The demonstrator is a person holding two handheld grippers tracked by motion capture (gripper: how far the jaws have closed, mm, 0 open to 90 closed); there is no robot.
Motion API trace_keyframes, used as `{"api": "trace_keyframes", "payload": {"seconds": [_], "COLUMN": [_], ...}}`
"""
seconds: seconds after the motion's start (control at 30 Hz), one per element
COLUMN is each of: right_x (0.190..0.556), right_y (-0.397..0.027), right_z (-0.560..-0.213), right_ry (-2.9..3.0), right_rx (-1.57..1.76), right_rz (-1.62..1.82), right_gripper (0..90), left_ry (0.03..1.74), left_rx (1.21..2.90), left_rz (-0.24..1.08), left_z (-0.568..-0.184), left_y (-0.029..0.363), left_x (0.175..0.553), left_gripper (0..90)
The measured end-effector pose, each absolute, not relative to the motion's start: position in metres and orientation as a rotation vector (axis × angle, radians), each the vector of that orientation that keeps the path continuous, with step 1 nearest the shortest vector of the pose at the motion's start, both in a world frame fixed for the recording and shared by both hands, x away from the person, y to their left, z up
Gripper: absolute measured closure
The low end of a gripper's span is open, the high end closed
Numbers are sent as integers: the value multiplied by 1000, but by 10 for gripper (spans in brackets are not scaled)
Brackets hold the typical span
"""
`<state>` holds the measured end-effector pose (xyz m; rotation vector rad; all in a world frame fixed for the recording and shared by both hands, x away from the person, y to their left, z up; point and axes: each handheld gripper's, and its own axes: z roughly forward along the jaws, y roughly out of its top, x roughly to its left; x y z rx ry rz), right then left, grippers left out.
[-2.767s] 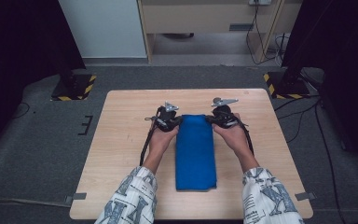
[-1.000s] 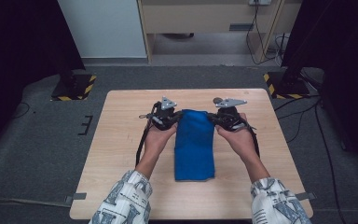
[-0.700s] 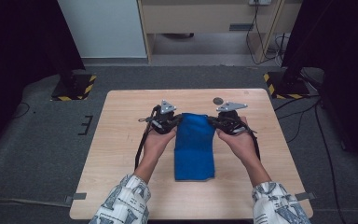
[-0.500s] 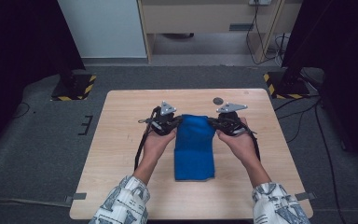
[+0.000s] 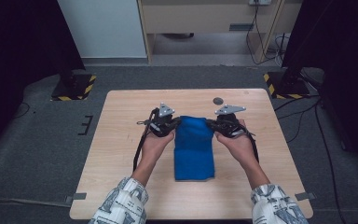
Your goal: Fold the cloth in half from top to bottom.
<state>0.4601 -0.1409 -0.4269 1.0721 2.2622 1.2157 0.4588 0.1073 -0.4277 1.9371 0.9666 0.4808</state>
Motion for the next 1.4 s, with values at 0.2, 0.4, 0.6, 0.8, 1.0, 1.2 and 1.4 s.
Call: {"api": "trace_keyframes", "payload": {"seconds": [0.2, 0.4, 0.6, 0.8, 1.0, 1.2, 1.4], "right_x": [457, 456, 453, 449, 445, 439, 433], "right_y": [-141, -142, -143, -143, -141, -139, -139], "right_z": [-430, -436, -439, -439, -447, -457, -458], "right_ry": [2267, 2271, 2265, 2278, 2288, 2306, 2314], "right_rx": [1070, 1078, 1086, 1070, 1069, 1064, 1047], "right_rz": [1221, 1221, 1256, 1254, 1238, 1238, 1229], "right_gripper": [868, 868, 868, 868, 867, 867, 866], "left_ry": [967, 961, 963, 951, 939, 950, 944], "left_rx": [1951, 1954, 1946, 1948, 1961, 1958, 1955], "left_rz": [485, 479, 489, 481, 468, 446, 433], "left_z": [-430, -434, -437, -439, -448, -457, -460], "left_y": [108, 107, 108, 112, 114, 118, 118], "left_x": [456, 454, 451, 447, 438, 434, 427], "left_gripper": [873, 873, 873, 873, 873, 873, 872]}}
